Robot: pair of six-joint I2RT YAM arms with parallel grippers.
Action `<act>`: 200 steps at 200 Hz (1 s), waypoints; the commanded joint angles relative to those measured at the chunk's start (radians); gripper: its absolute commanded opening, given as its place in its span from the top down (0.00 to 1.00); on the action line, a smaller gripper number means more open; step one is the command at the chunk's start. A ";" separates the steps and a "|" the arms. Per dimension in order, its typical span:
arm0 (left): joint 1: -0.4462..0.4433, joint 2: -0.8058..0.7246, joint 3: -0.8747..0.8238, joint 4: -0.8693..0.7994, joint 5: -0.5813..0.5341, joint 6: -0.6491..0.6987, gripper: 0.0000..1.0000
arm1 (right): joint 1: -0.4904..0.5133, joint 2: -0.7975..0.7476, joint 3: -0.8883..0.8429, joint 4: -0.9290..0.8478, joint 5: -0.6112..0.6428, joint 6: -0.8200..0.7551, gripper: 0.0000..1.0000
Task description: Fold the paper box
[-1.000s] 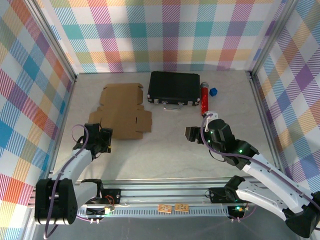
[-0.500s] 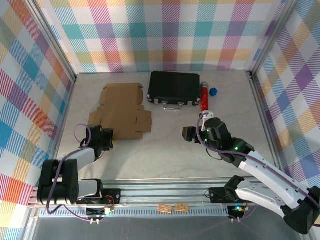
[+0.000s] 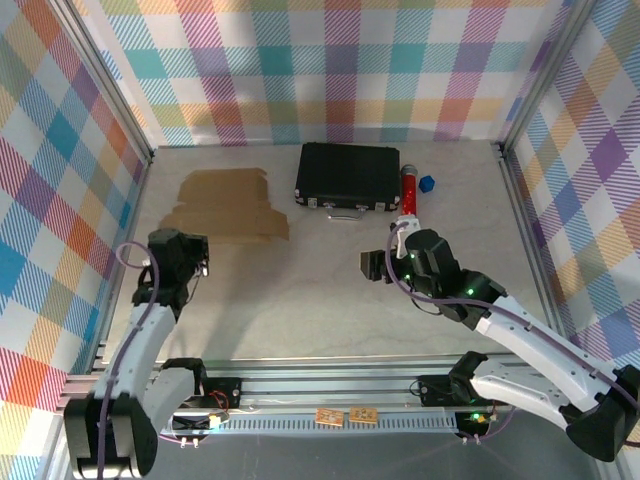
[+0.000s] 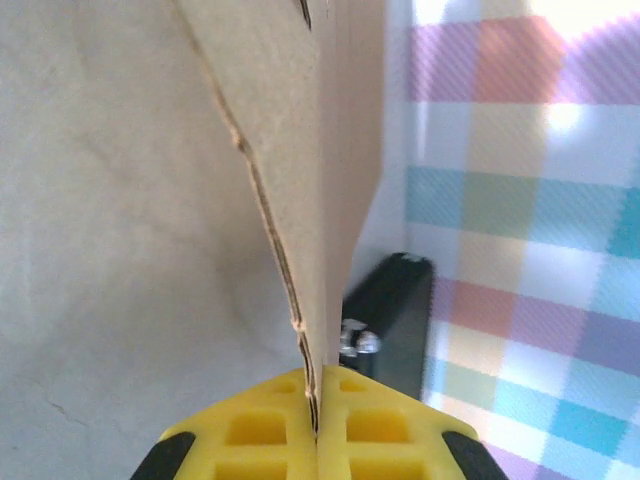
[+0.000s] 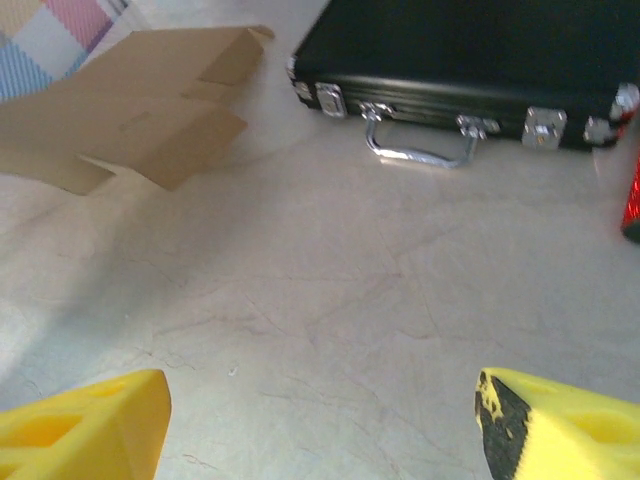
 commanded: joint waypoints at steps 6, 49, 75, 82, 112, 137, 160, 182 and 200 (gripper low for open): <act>-0.027 -0.055 0.197 -0.470 -0.083 0.002 1.00 | 0.032 0.062 0.106 0.103 0.010 -0.219 0.21; -0.063 0.025 0.649 -0.932 -0.137 -0.014 1.00 | 0.061 0.162 0.259 0.195 -0.058 -0.406 0.22; -0.086 0.082 0.817 -1.096 -0.097 -0.135 1.00 | 0.107 0.210 0.342 0.235 -0.102 -0.515 0.22; -0.096 0.097 0.851 -1.130 -0.079 -0.184 1.00 | 0.114 0.223 0.370 0.233 -0.103 -0.511 0.22; -0.206 0.139 0.940 -1.098 -0.072 -0.406 1.00 | 0.115 0.261 0.506 0.147 -0.081 -0.320 0.24; -0.314 0.232 0.969 -0.961 -0.098 -0.514 1.00 | 0.115 0.265 0.558 0.066 -0.011 -0.124 0.30; -0.362 0.370 0.966 -0.796 -0.090 -0.565 1.00 | 0.115 0.255 0.578 -0.011 0.087 0.088 0.38; -0.375 0.545 1.010 -0.678 -0.052 -0.606 1.00 | 0.115 0.254 0.612 -0.121 0.147 0.334 0.45; -0.384 0.702 1.134 -0.663 -0.042 -0.598 1.00 | 0.116 0.266 0.640 -0.208 0.177 0.515 0.49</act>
